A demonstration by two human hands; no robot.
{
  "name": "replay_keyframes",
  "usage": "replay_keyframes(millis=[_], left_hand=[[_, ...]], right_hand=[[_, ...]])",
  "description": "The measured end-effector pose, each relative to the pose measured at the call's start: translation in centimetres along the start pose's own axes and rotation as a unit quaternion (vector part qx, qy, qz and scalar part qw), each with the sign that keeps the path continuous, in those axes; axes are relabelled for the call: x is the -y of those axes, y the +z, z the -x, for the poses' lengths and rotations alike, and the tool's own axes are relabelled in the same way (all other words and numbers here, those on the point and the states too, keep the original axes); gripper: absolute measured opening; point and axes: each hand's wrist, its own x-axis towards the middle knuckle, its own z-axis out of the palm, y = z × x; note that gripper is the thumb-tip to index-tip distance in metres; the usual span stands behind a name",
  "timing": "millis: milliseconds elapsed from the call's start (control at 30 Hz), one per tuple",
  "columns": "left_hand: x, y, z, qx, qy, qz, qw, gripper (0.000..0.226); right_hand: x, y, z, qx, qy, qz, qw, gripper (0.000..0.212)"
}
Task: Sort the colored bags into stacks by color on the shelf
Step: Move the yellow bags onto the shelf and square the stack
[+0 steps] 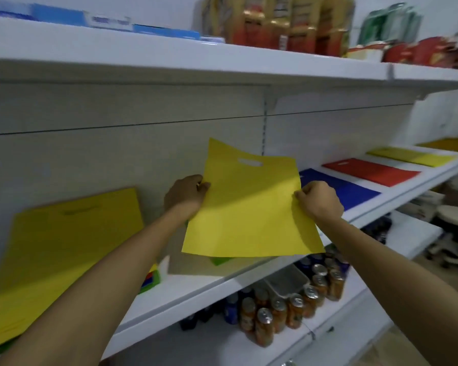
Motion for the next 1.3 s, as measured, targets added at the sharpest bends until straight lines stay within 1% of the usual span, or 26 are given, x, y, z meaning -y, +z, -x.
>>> replay_keyframes(millis=[100, 200, 333, 533, 667, 767, 1000, 1167, 1300], left_hand=[[-6.3, 3.5, -0.6, 0.009, 0.008, 0.006, 1.000, 0.028], [-12.2, 7.0, -0.7, 0.007, 0.035, 0.032, 0.999, 0.032], [-19.3, 10.9, -0.8, 0.018, 0.067, 0.073, 0.995, 0.031], [-29.4, 16.6, -0.2, 0.053, 0.100, 0.111, 0.987, 0.038], [-35.6, 20.3, 0.9, 0.082, 0.118, 0.127, 0.982, 0.033], [-39.3, 22.9, 1.2, 0.099, 0.137, 0.132, 0.977, 0.030], [-47.2, 29.7, -1.4, 0.119, 0.181, 0.155, 0.964, 0.037], [-53.5, 35.3, -5.3, 0.138, 0.220, 0.181, 0.949, 0.033], [-58.7, 39.9, -9.6, 0.144, 0.245, 0.193, 0.939, 0.038]], right_hand=[[-4.7, -4.5, -1.4, -0.042, -0.001, 0.001, 0.999, 0.020], [-9.6, -8.6, -3.0, -0.074, -0.002, 0.012, 0.997, 0.025], [-15.7, -13.4, -4.8, -0.109, 0.031, 0.023, 0.993, 0.022], [-24.5, -20.4, -5.8, -0.137, 0.076, 0.056, 0.986, 0.021], [-29.6, -24.5, -6.1, -0.161, 0.117, 0.079, 0.977, 0.022], [-32.9, -26.7, -6.6, -0.177, 0.139, 0.096, 0.970, 0.023], [-39.4, -29.8, -9.9, -0.209, 0.186, 0.129, 0.951, 0.023], [-43.9, -32.0, -14.5, -0.236, 0.210, 0.143, 0.938, 0.020], [-47.4, -33.3, -19.3, -0.259, 0.227, 0.157, 0.926, 0.020]])
